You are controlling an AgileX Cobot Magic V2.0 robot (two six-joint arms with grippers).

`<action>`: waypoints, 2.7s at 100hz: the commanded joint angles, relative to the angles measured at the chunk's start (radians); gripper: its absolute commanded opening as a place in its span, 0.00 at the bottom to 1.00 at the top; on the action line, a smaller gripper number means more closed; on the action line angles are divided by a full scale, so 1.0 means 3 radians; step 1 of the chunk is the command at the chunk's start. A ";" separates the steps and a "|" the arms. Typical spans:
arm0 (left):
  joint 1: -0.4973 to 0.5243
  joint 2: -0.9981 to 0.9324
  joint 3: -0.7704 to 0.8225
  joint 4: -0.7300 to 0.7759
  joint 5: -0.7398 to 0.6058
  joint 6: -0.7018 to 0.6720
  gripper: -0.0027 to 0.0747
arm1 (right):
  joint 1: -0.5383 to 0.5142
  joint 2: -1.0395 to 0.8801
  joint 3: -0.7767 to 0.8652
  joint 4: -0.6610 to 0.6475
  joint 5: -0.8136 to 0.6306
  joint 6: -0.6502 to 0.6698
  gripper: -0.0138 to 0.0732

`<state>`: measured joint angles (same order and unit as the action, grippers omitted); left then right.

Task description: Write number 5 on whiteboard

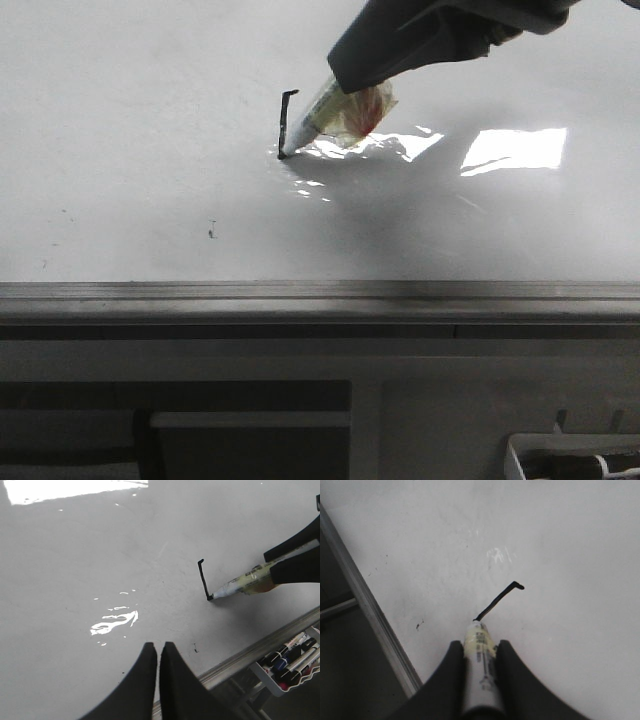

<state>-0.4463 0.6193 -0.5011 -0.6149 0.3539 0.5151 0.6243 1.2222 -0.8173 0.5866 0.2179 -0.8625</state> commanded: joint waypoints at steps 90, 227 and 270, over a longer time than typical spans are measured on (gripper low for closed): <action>0.0013 -0.0007 -0.0087 -0.0081 -0.0204 -0.0028 0.01 | -0.0230 -0.0280 -0.0020 -0.0361 0.0451 0.0437 0.12; 0.0013 -0.0007 -0.0087 -0.0081 -0.0228 -0.0022 0.01 | -0.0127 -0.0098 -0.0377 -0.0275 -0.0185 0.0437 0.11; 0.0013 -0.0007 -0.0087 -0.0081 -0.0245 -0.0022 0.01 | -0.0127 -0.0082 -0.0377 -0.0275 -0.0156 0.0437 0.11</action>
<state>-0.4463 0.6193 -0.5011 -0.6149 0.3518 0.5151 0.5915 1.2095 -0.8989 0.4989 0.2260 -0.7278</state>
